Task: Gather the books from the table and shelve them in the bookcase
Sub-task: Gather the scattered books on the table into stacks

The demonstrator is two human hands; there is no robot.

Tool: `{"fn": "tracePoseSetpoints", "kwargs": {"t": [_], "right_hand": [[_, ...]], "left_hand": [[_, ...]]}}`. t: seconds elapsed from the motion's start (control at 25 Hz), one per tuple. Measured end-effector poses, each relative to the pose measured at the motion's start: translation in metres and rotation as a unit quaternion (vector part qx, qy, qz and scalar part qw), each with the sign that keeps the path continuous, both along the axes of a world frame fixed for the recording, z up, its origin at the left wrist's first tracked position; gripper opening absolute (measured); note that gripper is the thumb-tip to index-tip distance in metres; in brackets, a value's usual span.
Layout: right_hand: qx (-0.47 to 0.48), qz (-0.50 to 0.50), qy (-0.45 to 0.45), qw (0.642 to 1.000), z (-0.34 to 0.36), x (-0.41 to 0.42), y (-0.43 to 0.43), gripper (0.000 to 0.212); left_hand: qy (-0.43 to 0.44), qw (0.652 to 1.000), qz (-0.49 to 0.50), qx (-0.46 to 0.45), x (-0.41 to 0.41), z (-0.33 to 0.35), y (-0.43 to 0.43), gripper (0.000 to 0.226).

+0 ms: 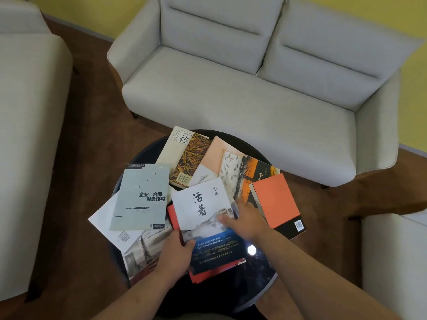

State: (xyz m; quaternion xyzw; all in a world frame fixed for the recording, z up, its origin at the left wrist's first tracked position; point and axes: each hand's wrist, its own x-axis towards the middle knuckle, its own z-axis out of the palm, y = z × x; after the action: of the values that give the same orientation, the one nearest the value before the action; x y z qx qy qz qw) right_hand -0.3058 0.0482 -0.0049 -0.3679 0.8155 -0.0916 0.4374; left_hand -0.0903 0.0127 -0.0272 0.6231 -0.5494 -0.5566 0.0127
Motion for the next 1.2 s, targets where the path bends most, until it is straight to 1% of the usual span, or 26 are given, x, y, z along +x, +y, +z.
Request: {"fn": "tracePoseSetpoints", "kwargs": {"t": [0.08, 0.12, 0.16, 0.24, 0.32, 0.36, 0.4, 0.48, 0.56, 0.64, 0.76, 0.8, 0.84, 0.88, 1.0, 1.08, 1.2], "right_hand": [[0.016, 0.014, 0.013, 1.0, -0.002, -0.001, -0.001, 0.079], [0.021, 0.014, 0.012, 1.0, -0.002, 0.0, 0.0, 0.08], [0.022, 0.01, 0.008, 1.0, -0.003, 0.001, 0.001, 0.081], [0.031, 0.005, 0.001, 1.0, -0.006, 0.001, 0.004, 0.085], [0.029, -0.009, -0.031, 0.999, -0.009, -0.001, 0.006, 0.092], [0.027, -0.026, -0.064, 0.997, -0.01, -0.002, 0.007, 0.095], [0.026, -0.051, -0.11, 0.992, -0.01, -0.002, 0.008, 0.093], [0.015, -0.115, -0.21, 0.971, -0.01, 0.002, 0.011, 0.08], [-0.002, -0.17, -0.277, 0.946, -0.011, 0.004, 0.015, 0.075], [-0.006, -0.193, -0.305, 0.933, -0.016, 0.004, 0.017, 0.076], [0.004, -0.214, -0.34, 0.916, -0.018, -0.001, 0.019, 0.068], [0.007, -0.224, -0.351, 0.909, -0.017, -0.002, 0.018, 0.073], [0.009, -0.23, -0.361, 0.904, -0.015, -0.003, 0.018, 0.081], [0.015, -0.229, -0.363, 0.903, -0.015, -0.003, 0.018, 0.086], [0.025, -0.205, -0.375, 0.904, -0.014, -0.004, 0.017, 0.076], [0.029, -0.219, -0.374, 0.901, -0.014, -0.003, 0.018, 0.068], [0.014, -0.242, -0.35, 0.905, -0.009, 0.004, 0.025, 0.035]], "left_hand": [[-0.038, 0.999, 0.009, -0.002, -0.007, -0.004, 0.002, 0.025], [-0.046, 0.998, 0.032, 0.008, -0.009, -0.005, 0.003, 0.03], [-0.034, 0.997, 0.067, 0.033, -0.009, -0.008, 0.003, 0.033], [0.04, 0.983, 0.144, 0.102, -0.006, -0.011, 0.0, 0.036], [0.087, 0.968, 0.177, 0.153, 0.001, -0.016, -0.006, 0.046], [0.101, 0.963, 0.177, 0.177, 0.003, -0.015, -0.008, 0.049], [0.11, 0.958, 0.174, 0.198, 0.004, -0.014, -0.011, 0.048], [0.117, 0.954, 0.16, 0.224, 0.003, -0.008, -0.016, 0.03], [0.112, 0.956, 0.144, 0.232, 0.003, -0.007, -0.019, 0.023], [0.113, 0.957, 0.126, 0.234, 0.005, -0.008, -0.018, 0.022], [0.113, 0.958, 0.103, 0.244, 0.003, -0.01, -0.013, 0.018], [0.115, 0.957, 0.099, 0.248, 0.003, -0.011, -0.011, 0.018], [0.116, 0.956, 0.095, 0.25, 0.004, -0.011, -0.011, 0.021], [0.119, 0.957, 0.09, 0.251, 0.005, -0.011, -0.011, 0.024], [0.128, 0.956, 0.081, 0.252, 0.008, -0.011, -0.014, 0.023], [0.133, 0.954, 0.09, 0.253, 0.009, -0.01, -0.014, 0.022], [0.151, 0.947, 0.116, 0.261, 0.01, -0.01, -0.009, 0.025]]}}
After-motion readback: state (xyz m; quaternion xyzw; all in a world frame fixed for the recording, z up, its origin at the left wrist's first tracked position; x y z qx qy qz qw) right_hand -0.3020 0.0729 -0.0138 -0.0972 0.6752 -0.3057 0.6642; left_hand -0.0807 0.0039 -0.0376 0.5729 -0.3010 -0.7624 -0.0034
